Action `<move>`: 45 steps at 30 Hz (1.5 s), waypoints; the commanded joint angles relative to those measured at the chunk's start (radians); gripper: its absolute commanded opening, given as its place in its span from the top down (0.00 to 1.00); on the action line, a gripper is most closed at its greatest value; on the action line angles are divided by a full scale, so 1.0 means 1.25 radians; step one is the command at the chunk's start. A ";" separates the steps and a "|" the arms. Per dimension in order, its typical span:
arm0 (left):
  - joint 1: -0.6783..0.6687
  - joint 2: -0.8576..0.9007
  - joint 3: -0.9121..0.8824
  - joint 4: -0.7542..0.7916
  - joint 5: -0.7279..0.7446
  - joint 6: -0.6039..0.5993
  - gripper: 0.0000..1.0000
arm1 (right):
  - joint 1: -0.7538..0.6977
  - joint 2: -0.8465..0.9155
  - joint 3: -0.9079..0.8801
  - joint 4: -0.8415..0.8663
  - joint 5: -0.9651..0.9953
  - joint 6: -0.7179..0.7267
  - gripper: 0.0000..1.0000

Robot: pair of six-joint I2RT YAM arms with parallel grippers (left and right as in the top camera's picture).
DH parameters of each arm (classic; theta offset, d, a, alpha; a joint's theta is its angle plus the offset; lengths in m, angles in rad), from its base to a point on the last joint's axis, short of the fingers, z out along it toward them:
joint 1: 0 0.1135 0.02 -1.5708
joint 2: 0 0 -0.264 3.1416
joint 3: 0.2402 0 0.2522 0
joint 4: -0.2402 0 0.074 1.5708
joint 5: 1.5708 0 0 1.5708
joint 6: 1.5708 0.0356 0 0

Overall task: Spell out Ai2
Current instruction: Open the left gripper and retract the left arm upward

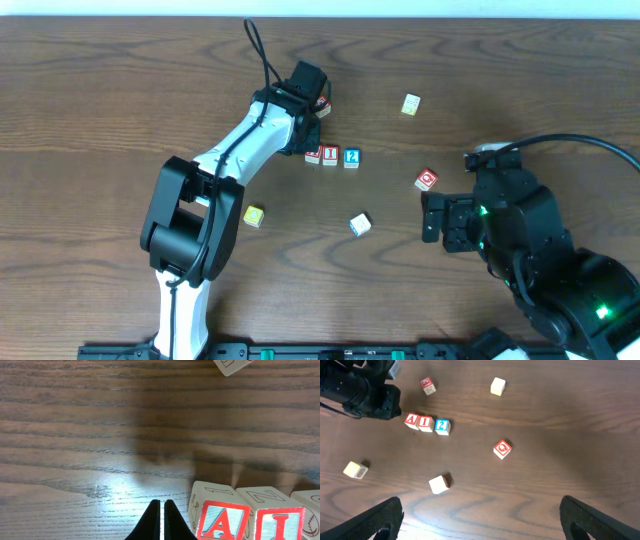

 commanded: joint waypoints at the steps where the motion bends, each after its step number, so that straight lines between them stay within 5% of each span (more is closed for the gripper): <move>1: 0.001 -0.010 -0.015 0.006 0.008 -0.020 0.94 | -0.003 -0.003 -0.001 -0.001 0.011 -0.010 0.01; 32: -0.005 -0.010 -0.023 0.005 0.099 -0.023 0.94 | -0.003 -0.003 -0.001 -0.001 0.011 -0.010 0.01; 45: 0.118 -0.085 0.043 -0.065 -0.089 0.050 0.94 | -0.003 -0.003 -0.001 -0.001 0.011 -0.010 0.01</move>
